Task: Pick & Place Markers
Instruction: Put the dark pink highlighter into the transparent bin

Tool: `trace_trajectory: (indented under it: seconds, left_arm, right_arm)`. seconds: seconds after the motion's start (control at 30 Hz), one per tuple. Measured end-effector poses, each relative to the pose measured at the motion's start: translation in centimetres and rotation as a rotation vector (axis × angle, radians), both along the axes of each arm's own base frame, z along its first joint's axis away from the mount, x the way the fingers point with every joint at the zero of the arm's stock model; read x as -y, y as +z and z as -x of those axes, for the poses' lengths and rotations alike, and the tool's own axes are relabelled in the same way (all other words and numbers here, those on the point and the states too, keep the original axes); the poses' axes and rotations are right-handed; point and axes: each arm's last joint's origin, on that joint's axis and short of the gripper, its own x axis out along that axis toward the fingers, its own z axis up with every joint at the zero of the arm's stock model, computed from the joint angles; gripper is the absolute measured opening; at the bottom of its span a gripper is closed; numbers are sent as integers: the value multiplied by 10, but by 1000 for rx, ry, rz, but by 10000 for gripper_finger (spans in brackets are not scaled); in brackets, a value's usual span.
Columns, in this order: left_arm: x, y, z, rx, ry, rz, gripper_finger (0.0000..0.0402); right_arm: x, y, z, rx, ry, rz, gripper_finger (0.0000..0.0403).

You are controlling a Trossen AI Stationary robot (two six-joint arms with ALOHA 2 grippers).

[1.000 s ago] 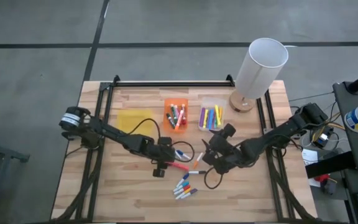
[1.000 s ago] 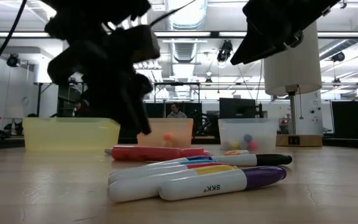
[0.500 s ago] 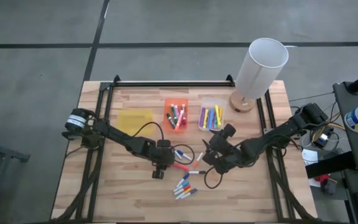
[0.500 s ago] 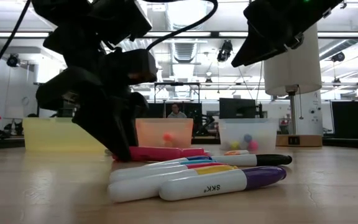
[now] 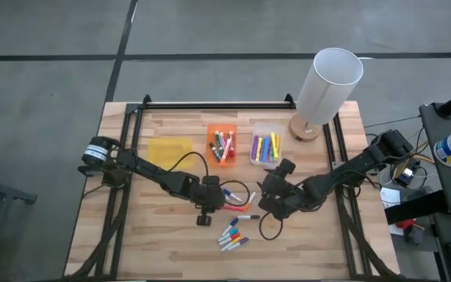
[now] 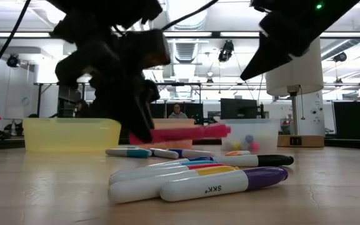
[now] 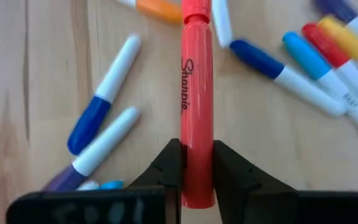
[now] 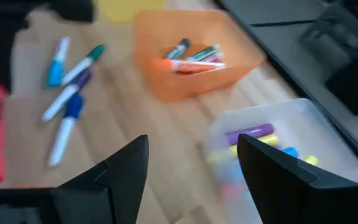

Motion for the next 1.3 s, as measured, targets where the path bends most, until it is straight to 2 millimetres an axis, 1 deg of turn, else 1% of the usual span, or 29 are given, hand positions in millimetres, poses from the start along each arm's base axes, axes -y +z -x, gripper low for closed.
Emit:
trace_trajectory:
  seconds: [0.13,0.23,0.37,0.47,0.53,0.83,0.97,1.13,1.3]
  left_arm:
    - [1,10,-4,-11,-18,-34,52]
    - [0,17,-7,-14,-23,-84,52]
    - [-2,24,-9,-25,-9,-165,52]
    - [-1,34,-14,5,-5,-183,52]
    - [0,41,-17,21,-13,-185,52]
    - [3,76,-28,99,-21,-177,52]
    - [3,92,-28,147,-26,-163,52]
    - [3,99,-26,166,-27,-155,52]
    - [3,99,-26,165,-28,-155,52]
  right_arm:
    - [-6,-1,0,-53,91,-40,229]
    - [-13,0,-3,-50,179,-72,224]
    - [-25,8,-11,24,323,-88,219]
    - [-32,15,-18,84,446,-117,219]
    - [-34,18,-20,110,493,-130,219]
    - [-33,13,-18,94,497,-122,219]
    - [-32,10,-17,87,493,-119,219]
    - [-29,8,-17,91,455,-89,219]
    - [-28,6,-17,92,445,-81,219]
